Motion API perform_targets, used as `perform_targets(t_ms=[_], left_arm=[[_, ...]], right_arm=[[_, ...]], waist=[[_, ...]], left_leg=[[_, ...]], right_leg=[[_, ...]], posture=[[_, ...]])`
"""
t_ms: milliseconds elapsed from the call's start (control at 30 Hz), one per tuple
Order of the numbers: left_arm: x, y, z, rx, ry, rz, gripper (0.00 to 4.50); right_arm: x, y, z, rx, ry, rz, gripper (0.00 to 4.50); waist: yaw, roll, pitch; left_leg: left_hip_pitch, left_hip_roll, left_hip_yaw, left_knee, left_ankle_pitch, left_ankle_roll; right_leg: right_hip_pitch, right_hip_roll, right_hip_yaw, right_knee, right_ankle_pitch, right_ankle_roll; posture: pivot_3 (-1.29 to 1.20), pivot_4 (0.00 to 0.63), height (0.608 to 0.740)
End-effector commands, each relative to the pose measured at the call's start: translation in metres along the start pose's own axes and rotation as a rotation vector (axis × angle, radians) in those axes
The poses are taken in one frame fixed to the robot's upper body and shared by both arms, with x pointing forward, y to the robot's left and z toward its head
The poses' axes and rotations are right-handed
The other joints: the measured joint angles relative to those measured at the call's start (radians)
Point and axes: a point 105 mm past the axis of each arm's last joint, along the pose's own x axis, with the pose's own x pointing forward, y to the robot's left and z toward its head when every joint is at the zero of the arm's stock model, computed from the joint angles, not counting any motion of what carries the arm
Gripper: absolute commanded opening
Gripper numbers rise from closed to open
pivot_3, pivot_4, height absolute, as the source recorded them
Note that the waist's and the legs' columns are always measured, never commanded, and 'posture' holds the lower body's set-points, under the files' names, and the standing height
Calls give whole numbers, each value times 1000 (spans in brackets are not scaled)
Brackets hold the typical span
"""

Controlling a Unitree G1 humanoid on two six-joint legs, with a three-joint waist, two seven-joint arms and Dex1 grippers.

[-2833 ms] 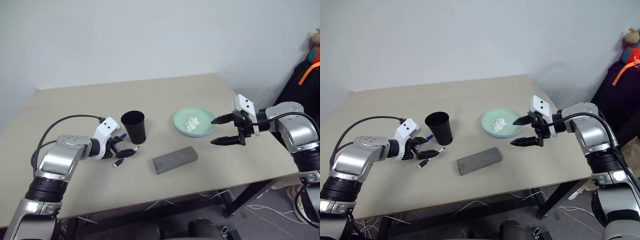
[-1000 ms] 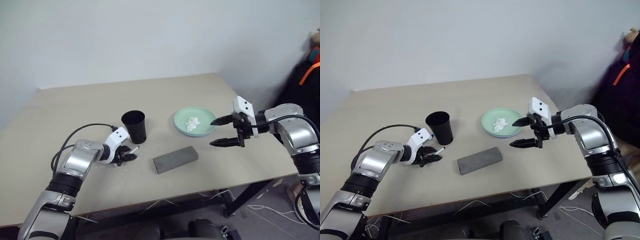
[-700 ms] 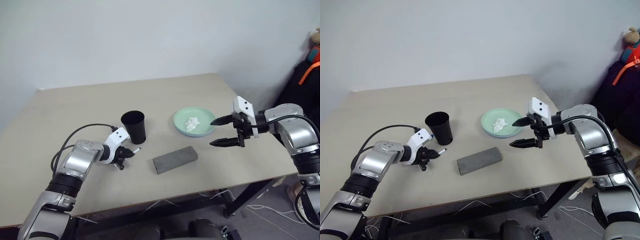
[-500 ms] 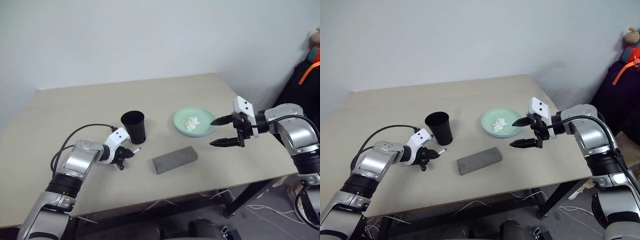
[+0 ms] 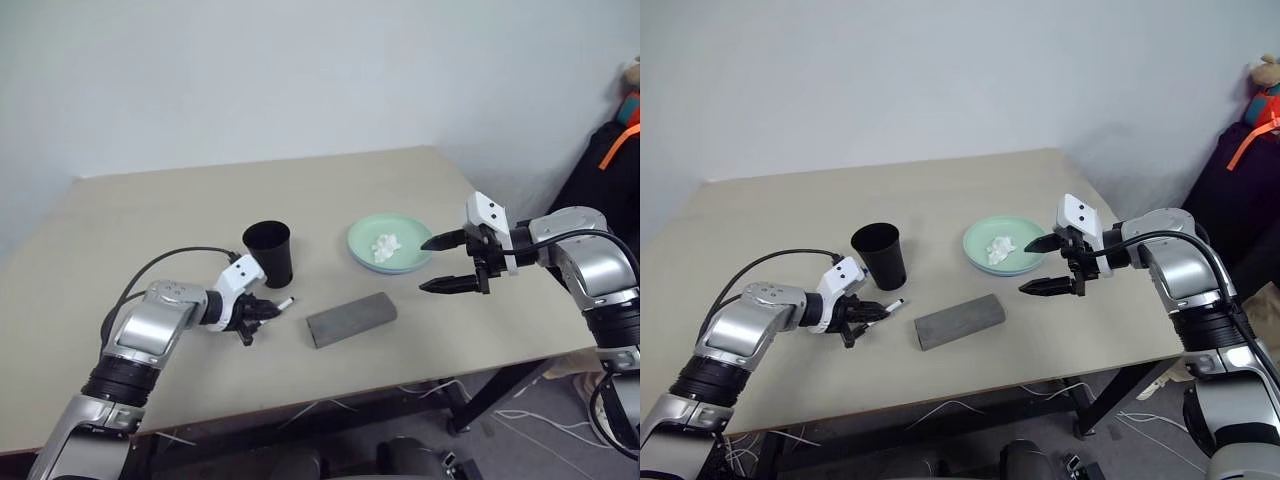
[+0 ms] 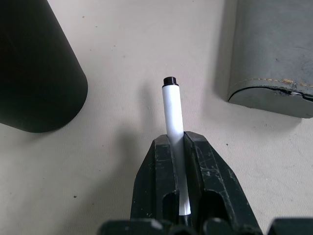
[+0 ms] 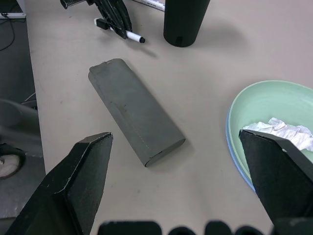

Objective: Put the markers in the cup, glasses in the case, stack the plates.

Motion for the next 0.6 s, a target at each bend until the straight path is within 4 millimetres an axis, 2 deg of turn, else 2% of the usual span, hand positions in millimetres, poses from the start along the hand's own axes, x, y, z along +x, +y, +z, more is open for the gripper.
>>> perform_targets(t_ms=[33,567,600], left_arm=[[-8,3,12,27,-35,17,29],[-8,3,12,26,-35,18,29],[-16,-11,44,43,-175,-54,29]], right_arm=[[-9,-4,18,-57,-39,-24,4500],[-9,-4,18,-57,-39,-24,4500],[-8,-4,18,-57,-40,-23,4500]], waist=[[0,0,0],[0,0,0],[0,0,0]], left_leg=[[0,0,0,0,0,0],[0,0,0,0,0,0],[0,0,0,0,0,0]], right_leg=[[0,0,0,0,0,0],[0,0,0,0,0,0],[0,0,0,0,0,0]], posture=[[0,0,727],[0,0,727],[0,0,727]])
